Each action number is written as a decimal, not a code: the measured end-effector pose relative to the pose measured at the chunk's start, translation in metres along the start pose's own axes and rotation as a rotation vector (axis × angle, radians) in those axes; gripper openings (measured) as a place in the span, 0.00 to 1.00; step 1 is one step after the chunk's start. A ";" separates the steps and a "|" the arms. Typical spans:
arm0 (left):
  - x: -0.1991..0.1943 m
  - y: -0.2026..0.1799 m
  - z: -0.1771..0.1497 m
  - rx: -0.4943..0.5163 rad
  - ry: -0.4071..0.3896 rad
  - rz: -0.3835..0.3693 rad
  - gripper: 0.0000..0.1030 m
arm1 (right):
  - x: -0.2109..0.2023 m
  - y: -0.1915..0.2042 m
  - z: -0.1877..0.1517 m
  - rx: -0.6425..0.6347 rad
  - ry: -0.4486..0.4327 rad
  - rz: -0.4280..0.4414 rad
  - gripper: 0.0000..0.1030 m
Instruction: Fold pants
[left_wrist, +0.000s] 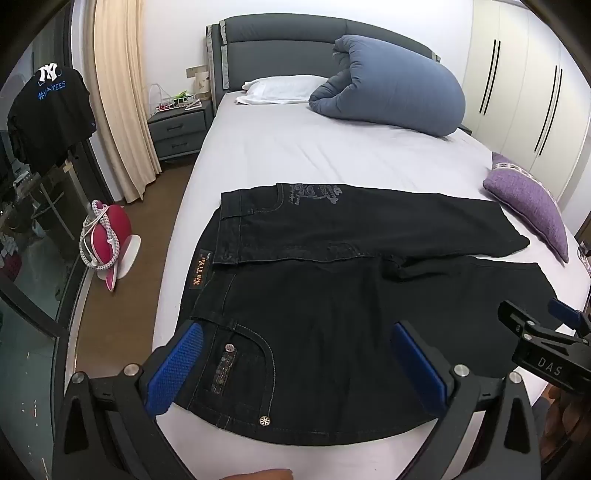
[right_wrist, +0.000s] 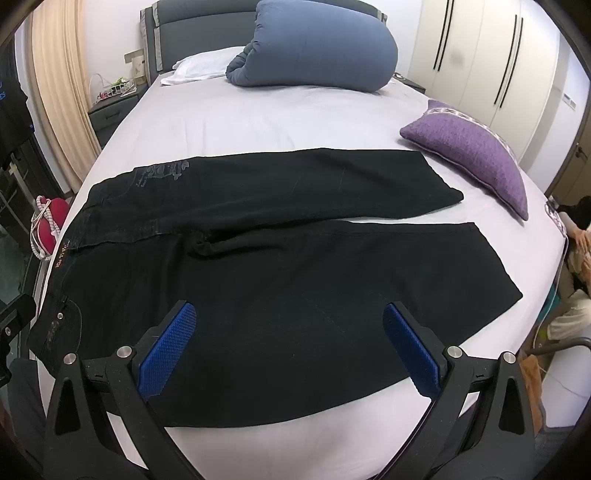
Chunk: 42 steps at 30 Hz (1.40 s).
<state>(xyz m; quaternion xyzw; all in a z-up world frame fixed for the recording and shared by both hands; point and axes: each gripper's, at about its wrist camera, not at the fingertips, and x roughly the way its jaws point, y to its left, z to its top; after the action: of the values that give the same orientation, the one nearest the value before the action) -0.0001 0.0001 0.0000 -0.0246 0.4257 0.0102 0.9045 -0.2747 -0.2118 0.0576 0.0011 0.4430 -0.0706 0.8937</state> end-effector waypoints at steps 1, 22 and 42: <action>0.000 0.000 0.000 -0.001 -0.003 -0.001 1.00 | -0.001 0.002 0.000 0.000 0.000 0.000 1.00; 0.000 0.000 0.000 -0.001 0.007 -0.001 1.00 | 0.002 0.002 -0.003 0.002 0.011 0.001 1.00; 0.000 0.000 0.000 -0.003 0.011 -0.002 1.00 | 0.004 0.005 -0.004 -0.013 0.017 0.002 1.00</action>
<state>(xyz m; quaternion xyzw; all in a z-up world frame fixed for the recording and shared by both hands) 0.0000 0.0003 0.0000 -0.0265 0.4304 0.0095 0.9022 -0.2753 -0.2070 0.0517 -0.0036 0.4509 -0.0671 0.8900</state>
